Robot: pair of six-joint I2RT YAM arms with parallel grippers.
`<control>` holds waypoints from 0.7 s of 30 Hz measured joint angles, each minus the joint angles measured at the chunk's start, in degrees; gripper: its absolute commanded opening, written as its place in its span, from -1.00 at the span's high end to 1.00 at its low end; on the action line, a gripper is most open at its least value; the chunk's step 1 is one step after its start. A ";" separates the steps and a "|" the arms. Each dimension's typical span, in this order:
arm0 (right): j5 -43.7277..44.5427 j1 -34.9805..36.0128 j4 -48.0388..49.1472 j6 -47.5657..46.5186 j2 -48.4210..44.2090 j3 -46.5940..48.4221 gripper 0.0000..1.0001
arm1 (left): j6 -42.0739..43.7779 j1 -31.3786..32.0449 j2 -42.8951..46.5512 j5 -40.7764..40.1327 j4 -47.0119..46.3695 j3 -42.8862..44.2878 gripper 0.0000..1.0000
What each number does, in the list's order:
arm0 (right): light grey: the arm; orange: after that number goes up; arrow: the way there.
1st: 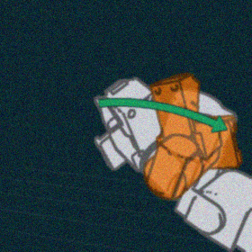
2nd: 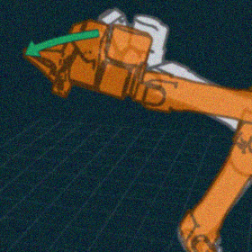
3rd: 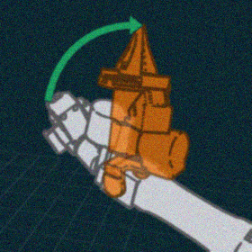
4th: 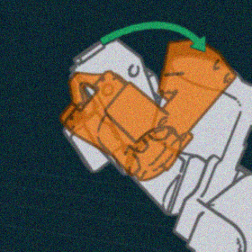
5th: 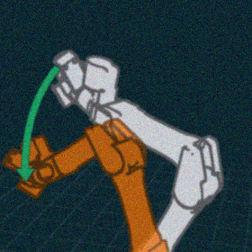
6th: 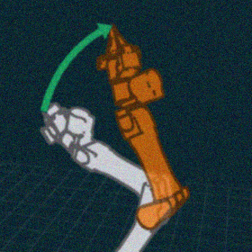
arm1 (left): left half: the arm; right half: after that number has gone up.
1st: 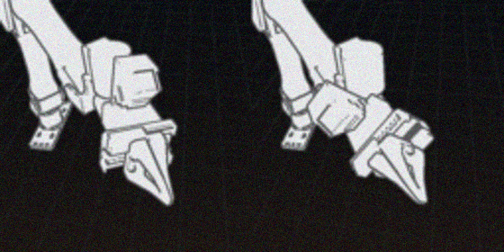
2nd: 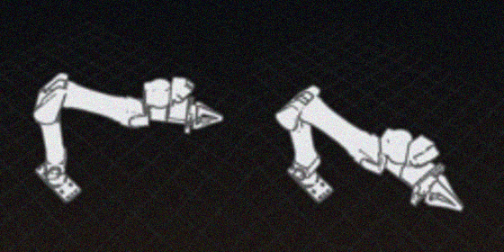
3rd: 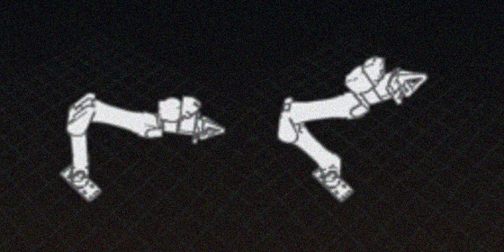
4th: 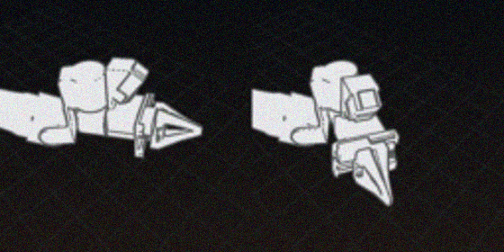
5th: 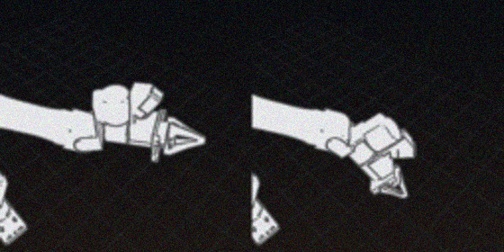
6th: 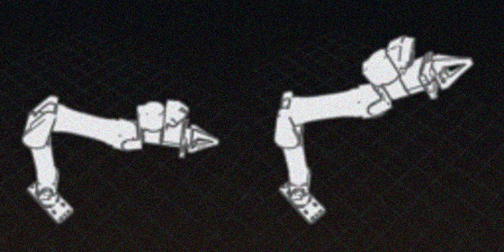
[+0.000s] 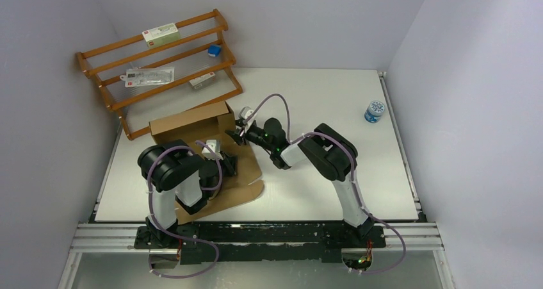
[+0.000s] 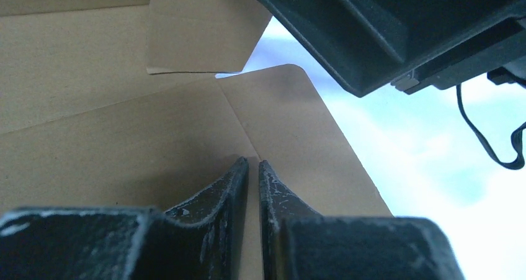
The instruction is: Fold the paper box
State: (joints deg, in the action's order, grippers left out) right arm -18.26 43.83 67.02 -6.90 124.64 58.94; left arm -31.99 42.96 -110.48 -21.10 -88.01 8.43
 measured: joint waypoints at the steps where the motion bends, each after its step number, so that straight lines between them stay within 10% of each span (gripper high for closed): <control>1: 1.14 0.26 0.72 -0.13 0.00 -0.48 0.21 | 0.00 0.02 0.02 0.00 0.00 -0.02 0.59; 13: 16.83 3.41 7.85 -4.61 -0.04 -5.16 0.66 | 0.68 2.54 8.57 2.40 0.50 -5.27 0.29; 21: 18.69 3.37 9.46 -7.34 -4.92 -12.52 0.71 | 3.52 3.15 46.01 4.90 25.09 -0.63 -0.15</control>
State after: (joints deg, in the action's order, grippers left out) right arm 0.43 47.20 76.49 -14.24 119.72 46.41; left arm -28.47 46.11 -64.47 -16.21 -62.92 7.79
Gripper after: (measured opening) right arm 0.253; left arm 0.466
